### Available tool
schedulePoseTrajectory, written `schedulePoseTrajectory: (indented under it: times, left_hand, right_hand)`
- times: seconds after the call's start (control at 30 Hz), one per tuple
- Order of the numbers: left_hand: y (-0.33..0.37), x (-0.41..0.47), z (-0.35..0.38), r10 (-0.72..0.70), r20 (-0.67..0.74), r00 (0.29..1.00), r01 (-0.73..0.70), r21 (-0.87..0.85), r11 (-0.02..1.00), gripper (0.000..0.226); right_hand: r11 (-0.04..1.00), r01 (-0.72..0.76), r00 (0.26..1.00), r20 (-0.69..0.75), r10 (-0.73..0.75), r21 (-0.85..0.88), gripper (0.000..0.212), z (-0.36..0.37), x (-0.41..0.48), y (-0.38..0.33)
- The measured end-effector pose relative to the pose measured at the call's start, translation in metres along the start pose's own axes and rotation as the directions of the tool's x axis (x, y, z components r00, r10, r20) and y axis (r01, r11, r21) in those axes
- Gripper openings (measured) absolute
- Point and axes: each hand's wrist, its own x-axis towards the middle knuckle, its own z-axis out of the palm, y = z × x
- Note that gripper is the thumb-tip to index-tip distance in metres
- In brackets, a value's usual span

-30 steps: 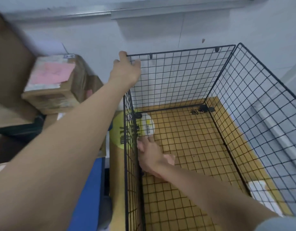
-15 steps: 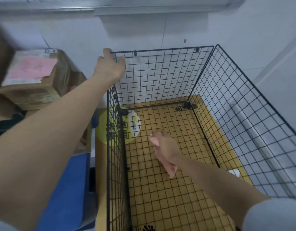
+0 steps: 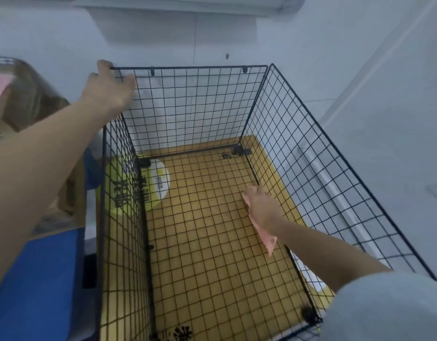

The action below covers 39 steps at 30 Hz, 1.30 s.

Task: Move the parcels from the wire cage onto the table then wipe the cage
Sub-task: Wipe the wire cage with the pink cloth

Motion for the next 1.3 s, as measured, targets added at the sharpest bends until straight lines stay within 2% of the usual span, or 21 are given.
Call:
schedulePoseTrajectory:
  times: [0.07,0.13,0.27,0.43,0.53,0.6,0.73,0.83,0.9,0.97,1.13,1.23,1.3]
  left_hand:
    - [0.0,0.0,0.001,-0.008,-0.007,1.0,0.007,-0.01,1.0,0.063]
    - [0.001,-0.001,0.001,-0.012,-0.009,1.0,0.012,-0.019,1.0,0.062]
    - [0.004,-0.005,-0.001,-0.026,-0.005,1.0,0.026,-0.049,0.998,0.062]
    - [0.007,-0.009,-0.002,-0.029,-0.013,1.0,0.028,-0.04,0.999,0.059]
    - [0.005,-0.009,-0.003,-0.02,-0.01,1.0,0.02,-0.035,0.999,0.059]
    - [0.004,-0.008,-0.002,-0.01,-0.004,1.0,0.01,-0.043,0.999,0.059]
    - [0.003,-0.008,-0.001,-0.006,-0.003,1.0,0.005,-0.046,0.999,0.059]
    - [0.002,-0.008,-0.002,-0.017,-0.004,1.0,0.017,-0.051,0.999,0.059]
    - [0.003,-0.009,-0.002,-0.018,-0.002,1.0,0.017,-0.043,0.999,0.059]
    - [0.003,-0.01,-0.003,-0.013,-0.002,1.0,0.013,-0.041,0.999,0.059]
    - [0.003,-0.01,-0.003,-0.008,0.013,1.0,0.009,-0.06,0.998,0.06]
    - [0.003,-0.009,-0.002,-0.015,0.008,1.0,0.015,-0.056,0.998,0.059]
    - [0.004,-0.01,-0.002,-0.007,0.003,1.0,0.007,-0.044,0.999,0.06]
  right_hand:
    - [0.997,-0.039,0.999,-0.019,0.04,0.067,0.045,0.001,0.002,0.0]
    - [0.991,-0.015,0.999,-0.043,0.021,0.135,0.043,-0.005,-0.001,-0.002]
    - [0.929,0.205,0.977,-0.005,-0.214,0.309,0.046,-0.012,-0.019,-0.053]
    - [0.749,0.395,0.887,-0.01,-0.461,0.531,0.049,0.009,-0.059,-0.165]
    - [0.705,0.297,0.886,0.09,-0.455,0.644,0.061,0.023,-0.08,-0.198]
    - [0.716,0.317,0.882,0.084,-0.463,0.621,0.068,0.029,-0.081,-0.197]
    - [0.752,0.542,0.799,0.049,-0.6,0.376,0.063,0.029,-0.069,-0.168]
    - [0.752,0.615,0.76,0.074,-0.646,0.238,0.063,0.021,-0.061,-0.14]
    - [0.775,0.608,0.77,0.11,-0.629,0.172,0.06,0.015,-0.056,-0.115]
    - [0.827,0.549,0.813,0.153,-0.561,0.118,0.06,0.009,-0.053,-0.086]
    - [0.963,0.268,0.947,0.182,-0.263,-0.002,0.064,0.0,-0.055,-0.015]
    - [0.992,0.112,0.978,0.186,-0.098,-0.064,0.063,-0.005,-0.055,0.016]
    - [0.994,0.069,0.978,0.201,-0.051,-0.08,0.061,-0.007,-0.054,0.022]
